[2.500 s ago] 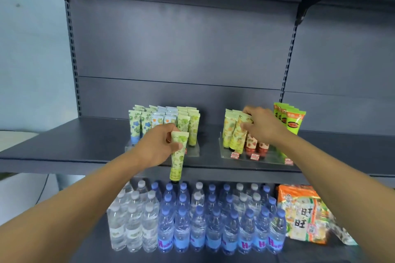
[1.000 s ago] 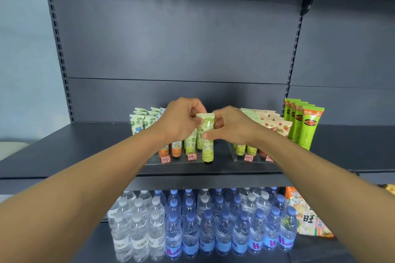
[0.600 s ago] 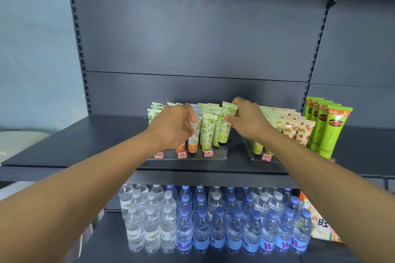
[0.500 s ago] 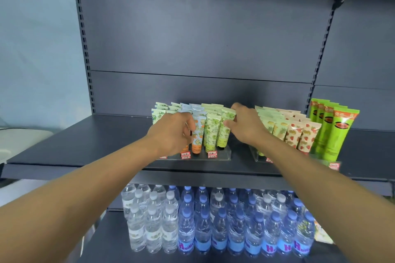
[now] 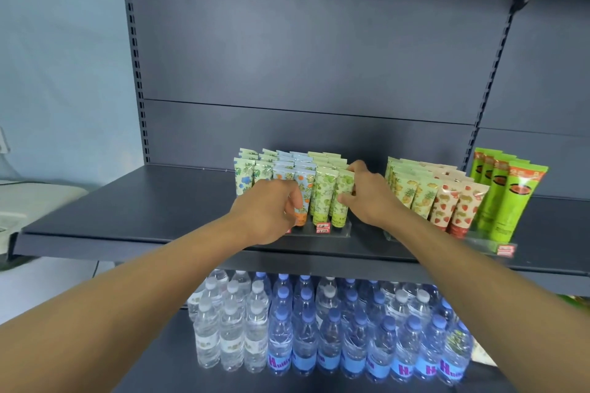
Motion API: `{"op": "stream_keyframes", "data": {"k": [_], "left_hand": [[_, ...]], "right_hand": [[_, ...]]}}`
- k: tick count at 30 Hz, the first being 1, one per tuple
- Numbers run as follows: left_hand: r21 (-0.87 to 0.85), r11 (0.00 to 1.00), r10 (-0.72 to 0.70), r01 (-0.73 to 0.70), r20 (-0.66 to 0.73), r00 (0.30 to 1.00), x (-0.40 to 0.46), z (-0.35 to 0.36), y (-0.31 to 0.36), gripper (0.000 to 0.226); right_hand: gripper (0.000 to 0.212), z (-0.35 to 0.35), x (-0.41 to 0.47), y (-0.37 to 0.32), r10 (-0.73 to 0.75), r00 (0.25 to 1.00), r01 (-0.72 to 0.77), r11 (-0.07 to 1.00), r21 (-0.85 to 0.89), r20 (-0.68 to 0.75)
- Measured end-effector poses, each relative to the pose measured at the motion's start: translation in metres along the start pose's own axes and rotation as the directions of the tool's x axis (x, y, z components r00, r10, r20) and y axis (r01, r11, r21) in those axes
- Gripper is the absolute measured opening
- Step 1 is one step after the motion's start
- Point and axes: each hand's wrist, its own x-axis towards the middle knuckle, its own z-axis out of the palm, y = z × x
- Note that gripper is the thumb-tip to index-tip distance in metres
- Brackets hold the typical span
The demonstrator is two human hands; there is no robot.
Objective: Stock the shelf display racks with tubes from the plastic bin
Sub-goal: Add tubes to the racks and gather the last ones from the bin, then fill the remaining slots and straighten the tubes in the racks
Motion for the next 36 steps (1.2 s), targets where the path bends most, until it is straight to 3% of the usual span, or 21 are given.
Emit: {"op": "stream_keyframes", "data": {"k": [6,12,21,28,32,36], "left_hand": [[0.004,1.0,-0.016,0.016,-0.008,1.0,-0.004,0.001,0.009,0.017],[-0.022,0.999,-0.022,0.023,0.013,1.0,-0.023,0.021,0.028,0.014],[0.092,0.987,-0.142,0.128,0.164,0.976,-0.083,0.122,0.027,0.017],[0.098,0.957,-0.288,0.274,0.45,0.845,-0.143,0.221,-0.018,0.019],[0.13,0.944,-0.324,0.303,0.536,0.78,-0.177,0.279,-0.052,0.025],[0.191,0.926,-0.367,0.327,0.662,0.654,-0.216,0.342,-0.088,0.035]], "right_hand": [[0.071,-0.017,-0.019,0.004,-0.05,0.998,0.053,0.997,0.052,-0.048],[0.053,-0.029,-0.077,0.013,-0.171,0.983,0.171,0.985,0.001,-0.065],[0.038,0.053,-0.168,0.069,-0.201,0.959,0.213,0.976,-0.044,0.2],[0.042,0.142,-0.234,0.12,-0.04,0.876,0.086,0.994,-0.073,0.48],[0.043,0.196,-0.278,0.149,0.061,0.812,-0.004,0.995,-0.1,0.581],[0.045,0.251,-0.328,0.178,0.172,0.71,-0.071,0.982,-0.173,0.683]]}}
